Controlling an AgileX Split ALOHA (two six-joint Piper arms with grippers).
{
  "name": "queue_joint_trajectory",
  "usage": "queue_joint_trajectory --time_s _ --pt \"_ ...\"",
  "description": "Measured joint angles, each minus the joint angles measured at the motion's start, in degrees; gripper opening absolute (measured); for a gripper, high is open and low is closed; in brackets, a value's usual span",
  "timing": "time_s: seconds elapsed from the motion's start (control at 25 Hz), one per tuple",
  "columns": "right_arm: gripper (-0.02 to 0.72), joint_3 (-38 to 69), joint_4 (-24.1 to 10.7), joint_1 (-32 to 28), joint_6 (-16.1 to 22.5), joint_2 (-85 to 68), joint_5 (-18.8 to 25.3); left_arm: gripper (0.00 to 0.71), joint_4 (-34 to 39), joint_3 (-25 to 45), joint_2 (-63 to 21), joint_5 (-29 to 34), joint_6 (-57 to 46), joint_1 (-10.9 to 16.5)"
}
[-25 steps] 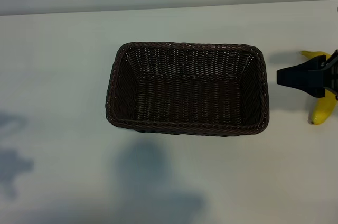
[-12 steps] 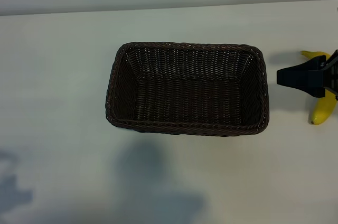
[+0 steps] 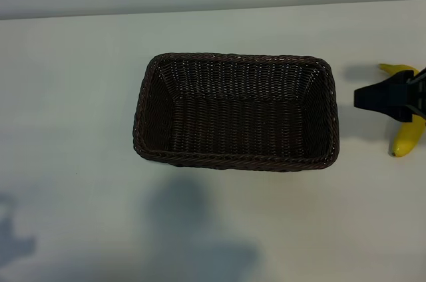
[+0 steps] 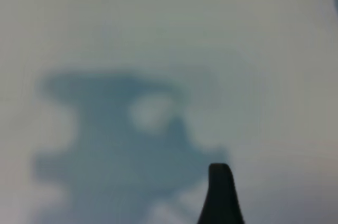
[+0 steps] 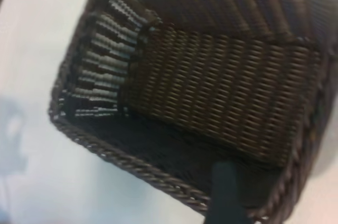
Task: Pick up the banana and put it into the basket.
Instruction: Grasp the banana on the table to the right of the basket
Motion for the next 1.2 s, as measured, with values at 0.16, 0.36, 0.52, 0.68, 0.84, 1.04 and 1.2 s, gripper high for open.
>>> queue_joint_trajectory --time_s 0.16,0.36,0.52,0.68,0.84,1.04,1.2 --pt "0.522 -1.45 -9.16 0.0 8.39 0.0 -3.55 0.562 0.04 0.0 -7.72 0.0 0.05 4.05" --pt "0.522 -8.74 -25.83 0.0 20.17 3.21 -5.39 0.562 0.18 0.0 -11.56 0.09 0.05 4.44" --pt "0.522 -15.47 -38.16 0.0 29.85 10.21 -5.48 0.562 0.23 0.13 -11.56 0.09 0.05 4.44" --pt "0.522 -21.35 -47.49 0.0 36.75 17.99 -4.24 0.562 0.23 0.13 -11.56 0.09 0.05 4.44" --pt "0.522 -24.96 -51.25 0.0 39.22 24.39 -3.78 0.562 0.23 0.13 -11.56 0.09 0.05 4.44" --pt "0.522 -27.59 -52.06 0.0 39.67 31.01 -3.79 0.562 0.23 0.13 -11.56 0.09 0.05 4.44" --pt "0.522 -28.48 -52.56 0.0 39.84 35.22 -3.96 0.562 0.23 0.13 -11.56 0.05 0.2 4.44"
